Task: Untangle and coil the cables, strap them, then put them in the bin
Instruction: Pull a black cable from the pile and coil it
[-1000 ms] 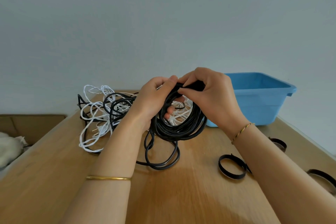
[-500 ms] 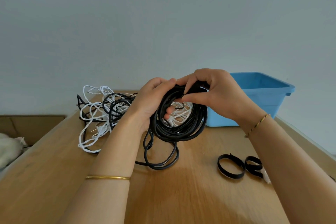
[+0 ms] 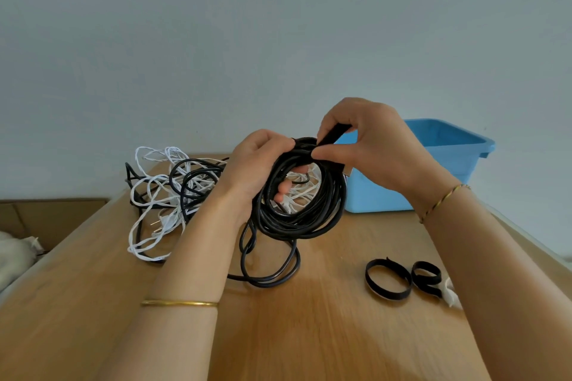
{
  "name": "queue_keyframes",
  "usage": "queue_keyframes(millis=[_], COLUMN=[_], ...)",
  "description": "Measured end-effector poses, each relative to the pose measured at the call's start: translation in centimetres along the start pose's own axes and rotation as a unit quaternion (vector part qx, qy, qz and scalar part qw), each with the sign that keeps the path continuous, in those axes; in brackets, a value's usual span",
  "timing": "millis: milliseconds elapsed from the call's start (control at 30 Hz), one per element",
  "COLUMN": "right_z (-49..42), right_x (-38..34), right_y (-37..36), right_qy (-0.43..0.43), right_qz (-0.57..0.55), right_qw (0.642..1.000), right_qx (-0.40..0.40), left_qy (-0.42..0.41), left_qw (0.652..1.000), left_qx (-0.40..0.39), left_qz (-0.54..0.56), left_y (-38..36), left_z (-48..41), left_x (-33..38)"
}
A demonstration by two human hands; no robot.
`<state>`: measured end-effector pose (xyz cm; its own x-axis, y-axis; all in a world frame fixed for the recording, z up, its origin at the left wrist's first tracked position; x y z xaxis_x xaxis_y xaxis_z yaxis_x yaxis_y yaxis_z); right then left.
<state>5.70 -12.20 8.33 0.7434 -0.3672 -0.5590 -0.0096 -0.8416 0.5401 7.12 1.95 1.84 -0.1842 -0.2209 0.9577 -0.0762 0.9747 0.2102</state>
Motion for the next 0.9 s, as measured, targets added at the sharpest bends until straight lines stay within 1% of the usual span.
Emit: queue_keyframes(millis=[67,167,267,367,533,700,900], right_z=[-0.2,-0.1,-0.1,-0.1,-0.1,-0.2,-0.1], right_x=[-0.4,-0.9,-1.5,-1.5,-0.5,1.0,1.9], right_y=[0.3,0.4,-0.1,0.1,0.8,0.9,0.5], right_qy=[-0.003,-0.011,0.002,0.018,0.013,-0.016,-0.035], right_qz=[0.015,0.007,0.004,-0.002,-0.047,-0.092,-0.106], right_qw=[1.0,1.0,1.0,1.0,0.998,0.994,0.992], right_qx=[-0.004,-0.014,-0.023,0.0,0.046,0.059,0.058], left_qy=[-0.011,-0.024,-0.033,-0.041,-0.067,-0.093,-0.115], left_qw=[1.0,0.999,0.998,0.996,0.994,0.99,0.985], left_qx=[0.009,0.019,0.024,0.023,-0.003,-0.041,-0.078], left_qz=[-0.011,-0.032,-0.055,-0.071,-0.089,-0.103,-0.106], left_y=[0.1,0.1,0.0,-0.3,-1.2,-2.3,-3.0], left_z=[-0.1,-0.1,-0.1,-0.2,-0.2,0.1,0.5], left_x=[0.0,0.1,0.2,0.2,0.7,0.9,1.3])
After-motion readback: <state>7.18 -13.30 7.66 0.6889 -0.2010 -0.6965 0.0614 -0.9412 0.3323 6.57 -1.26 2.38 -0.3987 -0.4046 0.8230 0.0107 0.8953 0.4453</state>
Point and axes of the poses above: each hand's wrist, its own z-axis away from the middle knuckle, its own y-axis out of the back of the hand, x = y × z, the point moved 7 cm from there along -z, towards the middle knuckle, and after that the axes turned 13 degrees about -z, right-handed, at the moved point
